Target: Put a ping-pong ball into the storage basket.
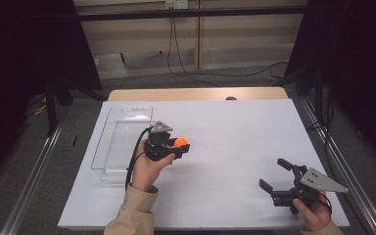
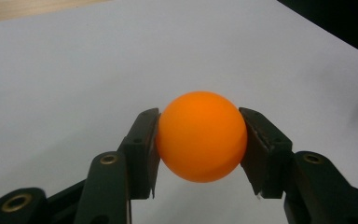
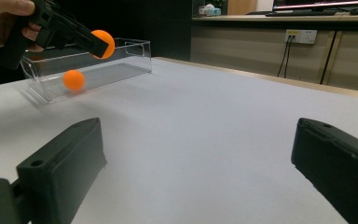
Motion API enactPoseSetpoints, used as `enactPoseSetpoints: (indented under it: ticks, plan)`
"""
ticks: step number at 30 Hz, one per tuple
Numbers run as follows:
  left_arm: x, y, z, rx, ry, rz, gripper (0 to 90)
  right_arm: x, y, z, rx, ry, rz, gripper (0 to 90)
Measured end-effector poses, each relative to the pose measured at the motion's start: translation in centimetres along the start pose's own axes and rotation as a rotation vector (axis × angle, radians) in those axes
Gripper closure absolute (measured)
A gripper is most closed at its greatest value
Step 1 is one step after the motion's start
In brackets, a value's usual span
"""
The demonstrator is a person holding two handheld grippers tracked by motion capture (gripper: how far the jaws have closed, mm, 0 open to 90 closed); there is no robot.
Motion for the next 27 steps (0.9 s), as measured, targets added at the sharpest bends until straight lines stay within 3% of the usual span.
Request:
enactPoseSetpoints:
  ticks: [27]
  plan:
    - [-0.1,-0.7,1.5,-0.026,0.01,0.026,50.9,0.0,0.0,0.0,-0.002,0.002,0.0,2.2]
Point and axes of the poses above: each handheld gripper's, and its own axes: z roughly backward along the jaws, x roughly out of its underside, y roughly to its right, the point moved 2 cm from there along -z, roughly forward along the jaws, and after that the axes turned 8 degrees about x, right-handed, at the moved point
